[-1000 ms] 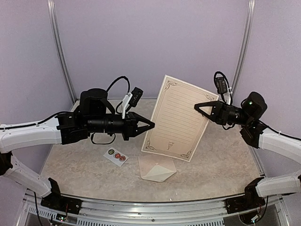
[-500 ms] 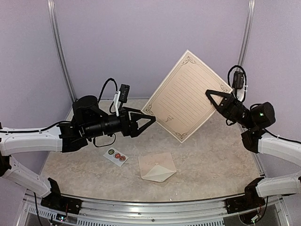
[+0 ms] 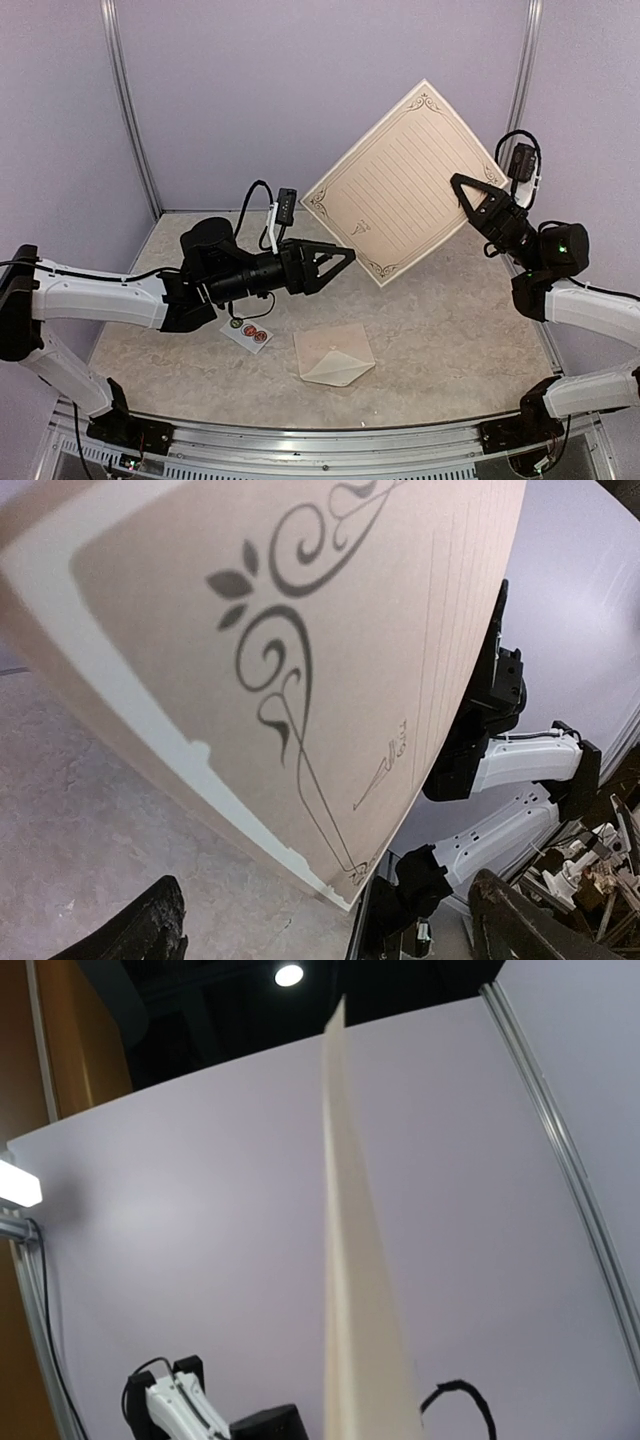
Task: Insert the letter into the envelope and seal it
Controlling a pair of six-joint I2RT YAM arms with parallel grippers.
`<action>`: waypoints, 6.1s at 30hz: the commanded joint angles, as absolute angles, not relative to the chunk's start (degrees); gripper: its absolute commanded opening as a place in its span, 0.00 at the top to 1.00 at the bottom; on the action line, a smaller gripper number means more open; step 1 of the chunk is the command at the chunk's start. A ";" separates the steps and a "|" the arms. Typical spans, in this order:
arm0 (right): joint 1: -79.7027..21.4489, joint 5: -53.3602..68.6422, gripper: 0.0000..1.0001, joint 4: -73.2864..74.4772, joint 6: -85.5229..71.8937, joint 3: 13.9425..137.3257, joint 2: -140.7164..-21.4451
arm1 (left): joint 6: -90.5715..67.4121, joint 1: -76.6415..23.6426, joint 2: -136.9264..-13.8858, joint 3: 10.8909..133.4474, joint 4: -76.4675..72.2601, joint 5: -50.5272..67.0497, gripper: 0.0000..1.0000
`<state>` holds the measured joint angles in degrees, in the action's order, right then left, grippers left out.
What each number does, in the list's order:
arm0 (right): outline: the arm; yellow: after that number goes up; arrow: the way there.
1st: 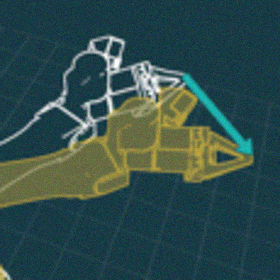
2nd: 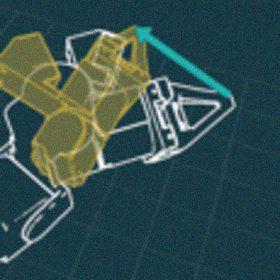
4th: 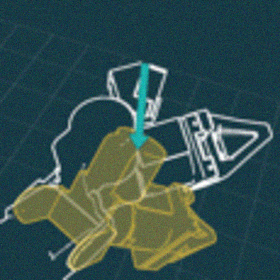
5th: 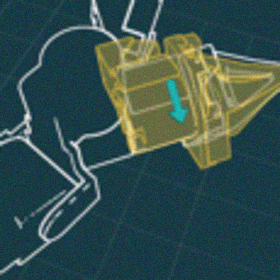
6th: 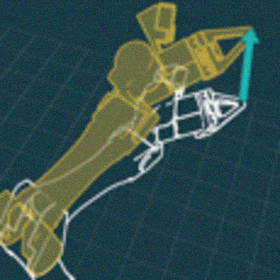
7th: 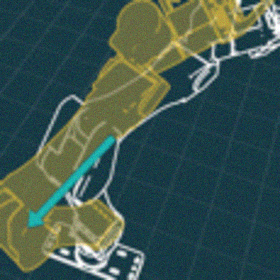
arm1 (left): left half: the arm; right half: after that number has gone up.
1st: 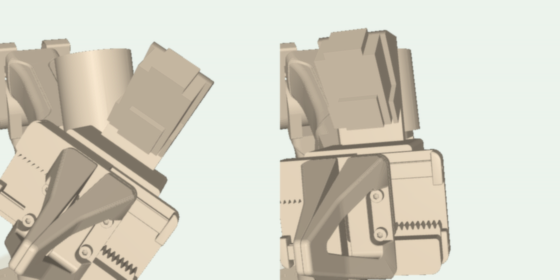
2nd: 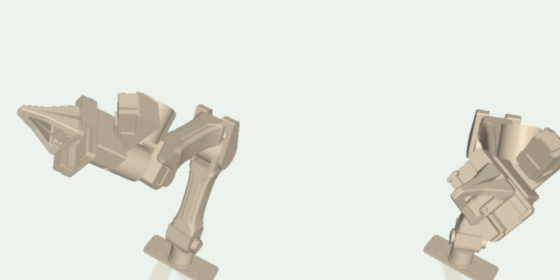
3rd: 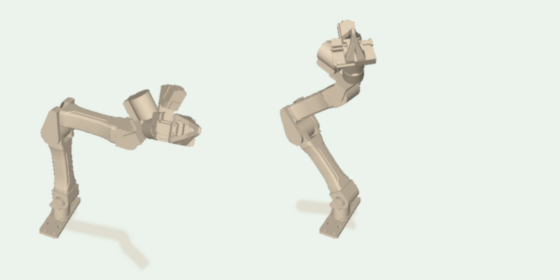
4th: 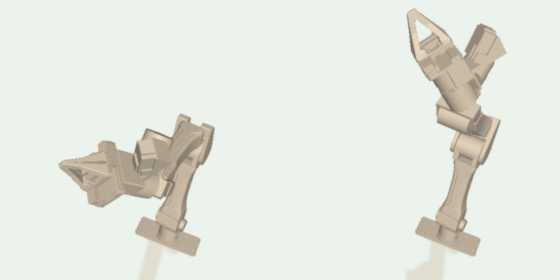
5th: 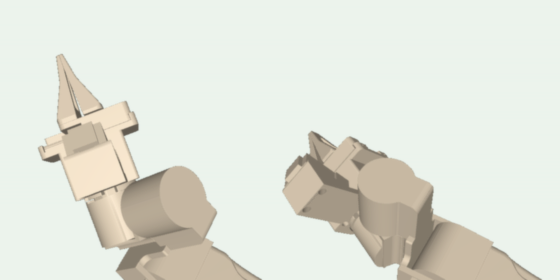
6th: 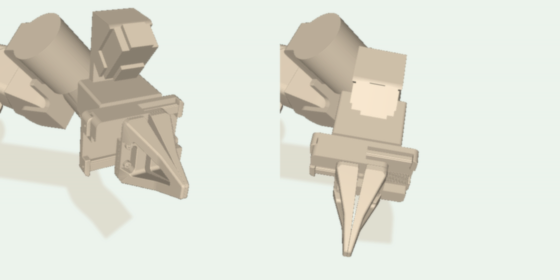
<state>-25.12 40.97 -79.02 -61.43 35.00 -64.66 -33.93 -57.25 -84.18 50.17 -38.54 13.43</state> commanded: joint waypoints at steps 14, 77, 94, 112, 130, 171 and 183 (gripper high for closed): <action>-25.84 34.40 1.00 -71.53 -54.95 31.07 -60.53 | -42.62 -57.74 -88.63 50.49 -59.19 14.48 0.84; -19.82 68.88 0.06 -15.89 -22.69 46.76 -75.86 | -7.36 -53.61 -69.31 67.42 11.05 33.99 1.00; -25.01 72.43 0.01 -21.84 -28.71 42.79 -65.95 | -12.21 -49.44 -70.47 62.94 5.85 29.56 1.00; -35.65 68.82 0.00 -22.38 -27.12 45.53 -67.89 | -20.38 -48.78 -74.12 61.02 -2.09 30.58 1.00; -44.57 63.37 0.01 -17.46 -20.61 53.22 -78.46 | -25.61 -48.24 -76.61 59.85 -6.50 33.17 1.00; -45.79 55.54 0.00 -33.78 -34.76 54.00 -83.45 | -26.72 -43.37 -76.47 56.55 -2.06 31.27 1.00; -45.10 43.80 0.01 -26.85 -27.41 50.76 -80.58 | -25.49 -42.42 -75.68 54.64 -5.41 39.30 1.00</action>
